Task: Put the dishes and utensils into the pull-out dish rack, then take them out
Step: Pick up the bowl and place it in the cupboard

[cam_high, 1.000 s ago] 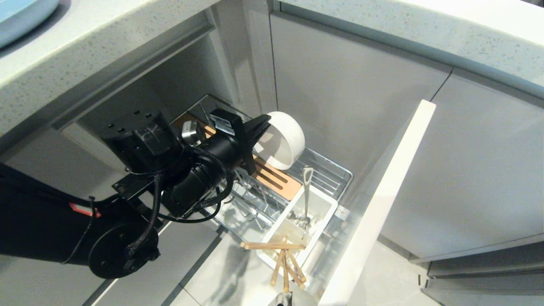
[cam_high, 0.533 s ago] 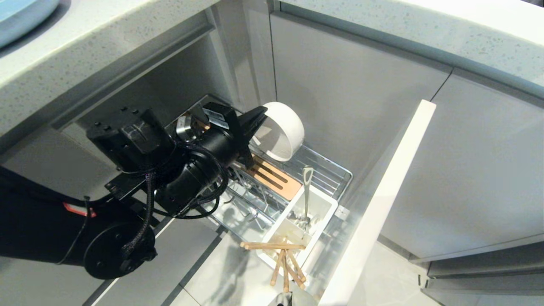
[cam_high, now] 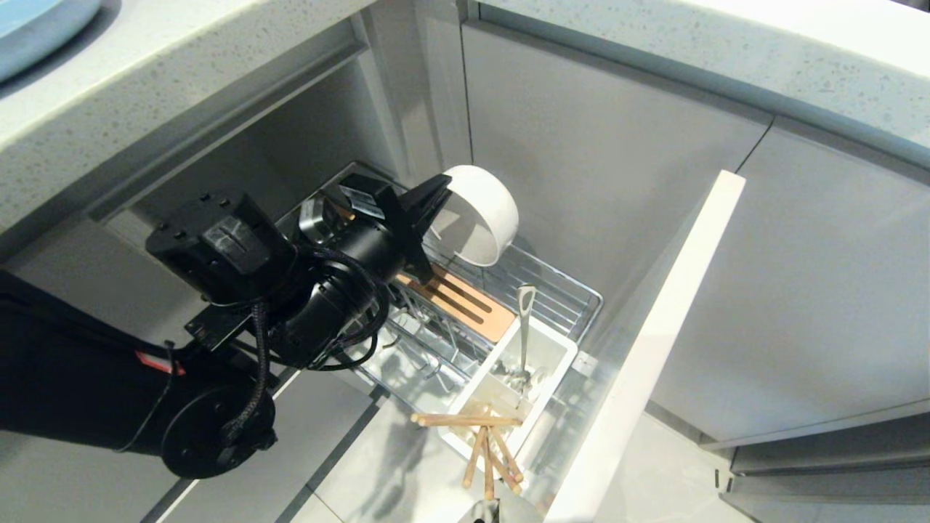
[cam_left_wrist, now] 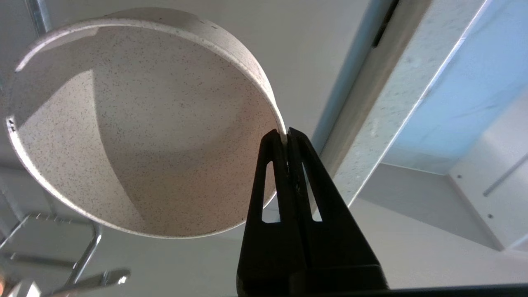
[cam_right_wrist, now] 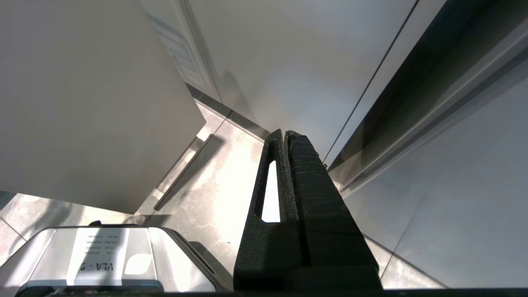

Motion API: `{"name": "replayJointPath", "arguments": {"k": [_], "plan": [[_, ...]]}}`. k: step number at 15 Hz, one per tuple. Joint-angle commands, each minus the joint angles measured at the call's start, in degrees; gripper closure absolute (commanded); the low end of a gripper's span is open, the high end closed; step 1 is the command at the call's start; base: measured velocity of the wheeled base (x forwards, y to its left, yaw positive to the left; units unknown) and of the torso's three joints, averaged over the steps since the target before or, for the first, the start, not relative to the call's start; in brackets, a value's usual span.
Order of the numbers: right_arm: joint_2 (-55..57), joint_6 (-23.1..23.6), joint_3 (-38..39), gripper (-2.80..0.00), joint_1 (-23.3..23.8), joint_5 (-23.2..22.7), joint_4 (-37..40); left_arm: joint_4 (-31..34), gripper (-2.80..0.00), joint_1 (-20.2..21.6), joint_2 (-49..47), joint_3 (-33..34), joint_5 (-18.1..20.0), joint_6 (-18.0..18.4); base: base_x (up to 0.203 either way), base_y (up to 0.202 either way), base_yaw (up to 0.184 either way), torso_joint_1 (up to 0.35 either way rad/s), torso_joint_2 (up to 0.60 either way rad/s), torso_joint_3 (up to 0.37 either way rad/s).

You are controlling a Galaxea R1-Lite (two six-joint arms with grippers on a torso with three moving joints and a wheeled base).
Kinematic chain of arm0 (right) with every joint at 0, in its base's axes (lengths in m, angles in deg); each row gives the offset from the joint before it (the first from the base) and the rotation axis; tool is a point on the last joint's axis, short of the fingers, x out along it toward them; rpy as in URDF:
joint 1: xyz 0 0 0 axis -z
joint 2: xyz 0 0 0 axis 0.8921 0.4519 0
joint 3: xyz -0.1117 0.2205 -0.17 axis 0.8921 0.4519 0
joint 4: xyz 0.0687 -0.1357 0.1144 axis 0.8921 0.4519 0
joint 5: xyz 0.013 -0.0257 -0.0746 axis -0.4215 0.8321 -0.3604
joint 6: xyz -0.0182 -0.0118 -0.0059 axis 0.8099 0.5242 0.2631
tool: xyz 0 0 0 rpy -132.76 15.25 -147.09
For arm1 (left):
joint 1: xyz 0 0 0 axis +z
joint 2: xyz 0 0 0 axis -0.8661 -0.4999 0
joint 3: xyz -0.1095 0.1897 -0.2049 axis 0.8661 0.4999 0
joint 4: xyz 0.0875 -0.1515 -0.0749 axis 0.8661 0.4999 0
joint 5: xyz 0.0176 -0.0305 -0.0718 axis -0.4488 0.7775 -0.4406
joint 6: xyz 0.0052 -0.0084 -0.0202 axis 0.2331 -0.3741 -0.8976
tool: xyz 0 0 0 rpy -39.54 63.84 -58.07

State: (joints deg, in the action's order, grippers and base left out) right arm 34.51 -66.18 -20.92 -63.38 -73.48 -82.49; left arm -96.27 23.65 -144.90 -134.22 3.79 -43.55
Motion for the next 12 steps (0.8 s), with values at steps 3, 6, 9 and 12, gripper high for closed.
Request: {"name": "replayJointPath", "arguments": {"k": [3, 6, 9, 12], "plan": [[0.0, 0.0, 0.1, 0.0, 0.0, 0.0, -0.1, -0.7, 0.0, 0.1, -2.2, 0.3, 0.0, -1.0, 0.0, 0.0, 0.0, 0.0, 0.0, 0.0], [0.0, 0.0, 0.1, 0.0, 0.0, 0.0, -0.1, -0.6, 0.0, 0.1, -2.8, 0.3, -0.1, -1.2, 0.0, 0.0, 0.0, 0.0, 0.0, 0.0], [0.0, 0.0, 0.0, 0.0, 0.0, 0.0, -0.1, -0.5, 0.0, 0.1, -3.5, 0.3, -0.2, -1.3, 0.0, 0.0, 0.0, 0.0, 0.0, 0.0], [0.0, 0.0, 0.0, 0.0, 0.0, 0.0, -0.1, -0.4, 0.0, 0.1, -3.8, 0.3, -0.5, -1.3, 0.0, 0.0, 0.0, 0.0, 0.0, 0.0]]}}
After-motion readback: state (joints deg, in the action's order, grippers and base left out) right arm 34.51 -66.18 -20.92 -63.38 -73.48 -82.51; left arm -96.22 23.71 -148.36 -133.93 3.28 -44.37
